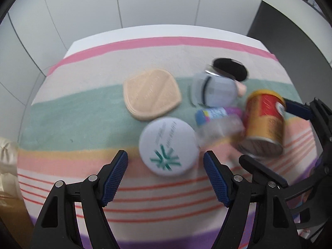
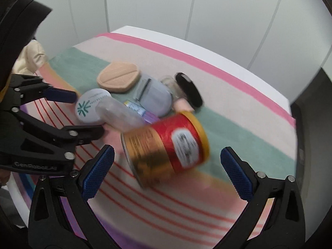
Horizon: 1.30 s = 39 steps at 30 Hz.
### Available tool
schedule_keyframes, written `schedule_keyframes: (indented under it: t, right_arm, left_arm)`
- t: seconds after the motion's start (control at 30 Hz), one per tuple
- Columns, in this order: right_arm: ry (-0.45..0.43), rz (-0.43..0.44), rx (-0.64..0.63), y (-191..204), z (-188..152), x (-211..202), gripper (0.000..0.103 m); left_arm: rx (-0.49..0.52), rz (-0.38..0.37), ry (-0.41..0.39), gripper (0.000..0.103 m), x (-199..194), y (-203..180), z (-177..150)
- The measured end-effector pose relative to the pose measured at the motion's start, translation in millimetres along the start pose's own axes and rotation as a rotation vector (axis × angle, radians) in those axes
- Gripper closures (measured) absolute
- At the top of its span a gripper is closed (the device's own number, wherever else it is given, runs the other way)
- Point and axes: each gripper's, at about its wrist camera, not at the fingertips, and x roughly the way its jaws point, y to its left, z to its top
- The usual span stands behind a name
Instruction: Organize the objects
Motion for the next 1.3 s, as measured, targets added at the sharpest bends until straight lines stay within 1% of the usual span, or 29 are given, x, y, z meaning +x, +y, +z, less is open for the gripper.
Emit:
schedule_keyframes:
  t: [0.03, 0.1, 0.13, 0.17, 0.3, 0.43, 0.6, 0.67, 0.7, 0.83, 0.97, 1.03, 1.1, 1.17, 1.2, 1.3]
  right_arm:
    - [-0.004, 0.025, 0.000, -0.5, 1.0, 3.4, 0.022]
    - [0.006, 0.045, 0.034, -1.8, 1.5, 7.9, 0.023]
    - [0.005, 0.047, 0.048, -2.3, 1.1, 7.6, 0.023]
    - [0.003, 0.049, 0.068, -2.2, -0.4, 6.3, 0.023]
    - [0.011, 0.037, 0.134, 0.1, -8.5, -1.2, 0.023]
    - [0.041, 0.015, 0.215, -4.4, -16.1, -10.5, 0.023]
    - [0.070, 0.001, 0.291, -14.7, -17.5, -27.1, 0.023]
    - [0.074, -0.031, 0.297, -15.6, -15.0, -37.1, 0.023]
    - [0.079, -0.049, 0.302, -16.3, -13.1, -42.6, 0.023]
    - [0.088, -0.075, 0.344, -20.2, 0.2, -59.7, 0.023]
    - [0.079, -0.119, 0.353, -24.5, 13.2, -88.0, 0.023]
    - [0.078, -0.120, 0.369, -26.5, 19.7, -102.1, 0.023]
    - [0.075, -0.125, 0.382, -26.7, 28.9, -116.1, 0.023]
    - [0.062, -0.153, 0.376, -25.5, 38.4, -132.1, 0.023]
    - [0.058, -0.168, 0.371, -24.2, 43.3, -141.1, 0.023]
    - [0.052, -0.169, 0.379, -21.3, 55.6, -163.0, 0.023]
  left_arm:
    - [-0.009, -0.001, -0.006, 0.029, 1.4, 1.2, 2.1]
    - [-0.002, 0.008, -0.026, 0.044, 1.7, 1.0, 5.2]
    - [0.015, 0.042, -0.032, 0.044, 1.0, -1.6, 5.6]
    - [0.025, 0.057, -0.035, 0.045, 1.6, -2.7, 6.5]
    - [0.026, 0.049, -0.038, 0.045, 0.5, -4.3, 4.1]
    - [0.010, 0.045, -0.030, 0.045, -4.8, -4.8, 0.7]
    - [0.009, 0.050, -0.039, 0.045, -22.7, -7.8, -1.4]
    - [0.000, 0.052, -0.040, 0.045, -31.5, -7.7, 0.2]
    - [-0.009, 0.048, -0.041, 0.045, -37.2, -7.0, 1.6]
    - [-0.035, 0.020, -0.045, 0.045, -62.0, -1.9, 10.5]
    - [-0.037, 0.030, -0.078, 0.045, -93.9, 4.2, 19.1]
    - [-0.038, 0.043, -0.093, 0.045, -113.3, 8.0, 23.8]
    - [-0.042, 0.040, -0.101, 0.045, -132.8, 12.7, 28.8]
    - [-0.043, 0.031, -0.121, 0.045, -152.0, 17.1, 31.8]
    - [-0.038, 0.039, -0.134, 0.045, -162.9, 18.3, 34.0]
    - [-0.040, 0.056, -0.159, 0.045, -189.6, 21.2, 40.3]
